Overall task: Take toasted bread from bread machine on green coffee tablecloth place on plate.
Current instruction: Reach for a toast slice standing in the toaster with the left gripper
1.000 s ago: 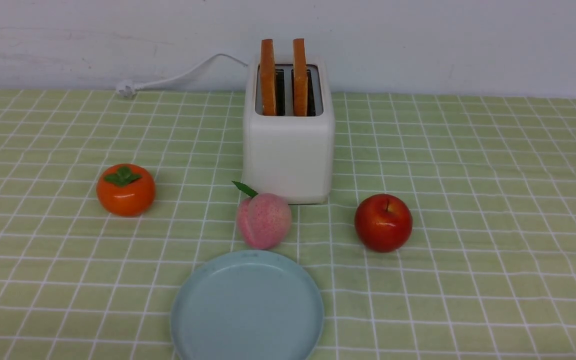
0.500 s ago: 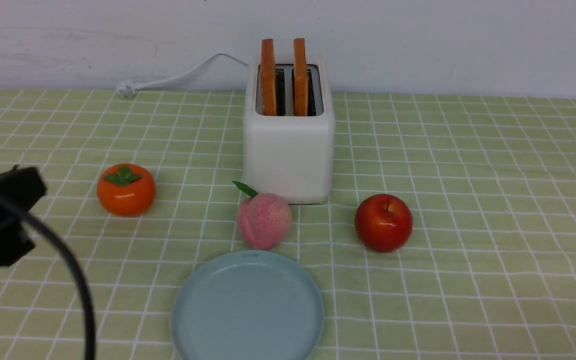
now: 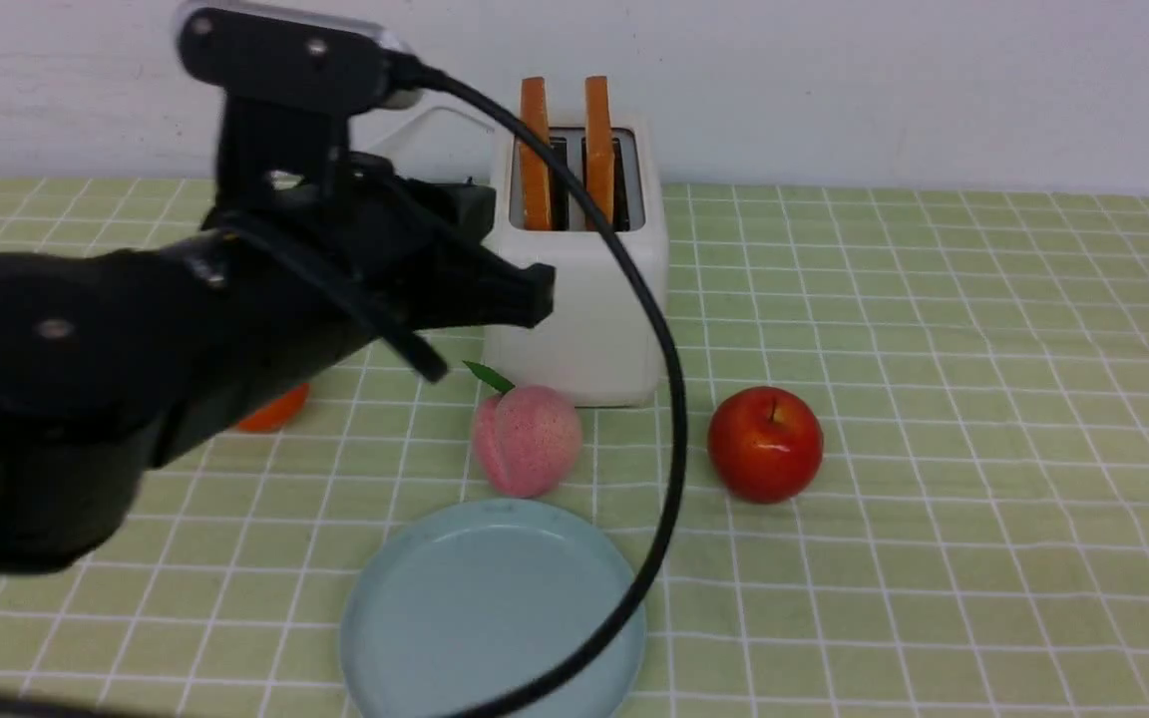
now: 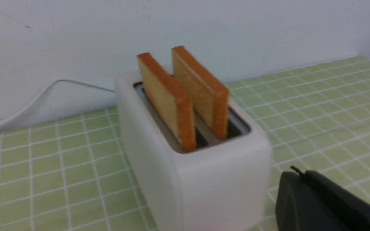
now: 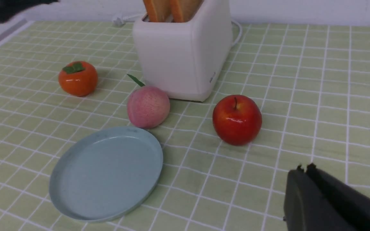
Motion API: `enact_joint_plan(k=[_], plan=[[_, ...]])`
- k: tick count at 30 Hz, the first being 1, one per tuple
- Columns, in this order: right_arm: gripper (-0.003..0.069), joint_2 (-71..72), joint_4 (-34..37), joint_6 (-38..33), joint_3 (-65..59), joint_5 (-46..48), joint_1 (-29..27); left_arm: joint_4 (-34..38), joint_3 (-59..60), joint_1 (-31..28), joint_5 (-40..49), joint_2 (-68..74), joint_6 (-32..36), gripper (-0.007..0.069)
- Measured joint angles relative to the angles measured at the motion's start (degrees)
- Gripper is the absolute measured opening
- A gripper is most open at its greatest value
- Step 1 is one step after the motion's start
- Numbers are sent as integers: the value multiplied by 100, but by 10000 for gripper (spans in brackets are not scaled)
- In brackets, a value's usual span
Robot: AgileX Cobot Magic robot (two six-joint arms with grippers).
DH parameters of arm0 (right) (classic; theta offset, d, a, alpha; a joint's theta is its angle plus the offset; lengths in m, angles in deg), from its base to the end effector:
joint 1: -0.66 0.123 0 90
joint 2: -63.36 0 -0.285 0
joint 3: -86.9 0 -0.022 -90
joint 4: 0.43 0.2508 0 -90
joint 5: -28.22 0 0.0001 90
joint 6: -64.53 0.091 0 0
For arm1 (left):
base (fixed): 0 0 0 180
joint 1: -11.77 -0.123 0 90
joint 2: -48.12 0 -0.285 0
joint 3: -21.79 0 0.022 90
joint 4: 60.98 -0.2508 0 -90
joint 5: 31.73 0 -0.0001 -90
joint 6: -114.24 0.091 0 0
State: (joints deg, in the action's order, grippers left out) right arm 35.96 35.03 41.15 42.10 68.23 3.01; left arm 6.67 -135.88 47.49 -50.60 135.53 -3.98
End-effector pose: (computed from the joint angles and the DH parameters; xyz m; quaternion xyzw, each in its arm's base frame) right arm 0.0585 0.0364 0.3276 -0.0937 0.7896 0.1907 0.5757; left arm 0.2720 -0.1621 0.3251 0.1143 0.7674 -0.1037 0.6224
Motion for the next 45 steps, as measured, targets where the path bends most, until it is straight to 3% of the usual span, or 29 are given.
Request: enact_joint_plan(k=[4,12,16,25,36,42,45], plan=[[-2,-37,379,-498,0,-149,0,-209,-562,-11,-774,880,-418,115],[1,-244,756,-751,0,-576,0,-1790,-1258,-11,-1787,2185,-2020,438],[2,-378,783,-756,0,-582,0,-2263,-1550,-122,-1975,2582,-2722,480],[4,-526,783,-757,0,-588,0,-2801,-2281,-752,-1292,3164,-3879,437],[5,-673,821,-757,0,-626,0,-3518,-2720,-786,-1098,3758,-4509,419],[8,-673,850,-757,0,-629,0,-3518,-2870,-805,-1079,3868,-4549,270],[11,-673,850,-757,0,-629,0,-3518,-2870,-799,-1056,3873,-4549,97]])
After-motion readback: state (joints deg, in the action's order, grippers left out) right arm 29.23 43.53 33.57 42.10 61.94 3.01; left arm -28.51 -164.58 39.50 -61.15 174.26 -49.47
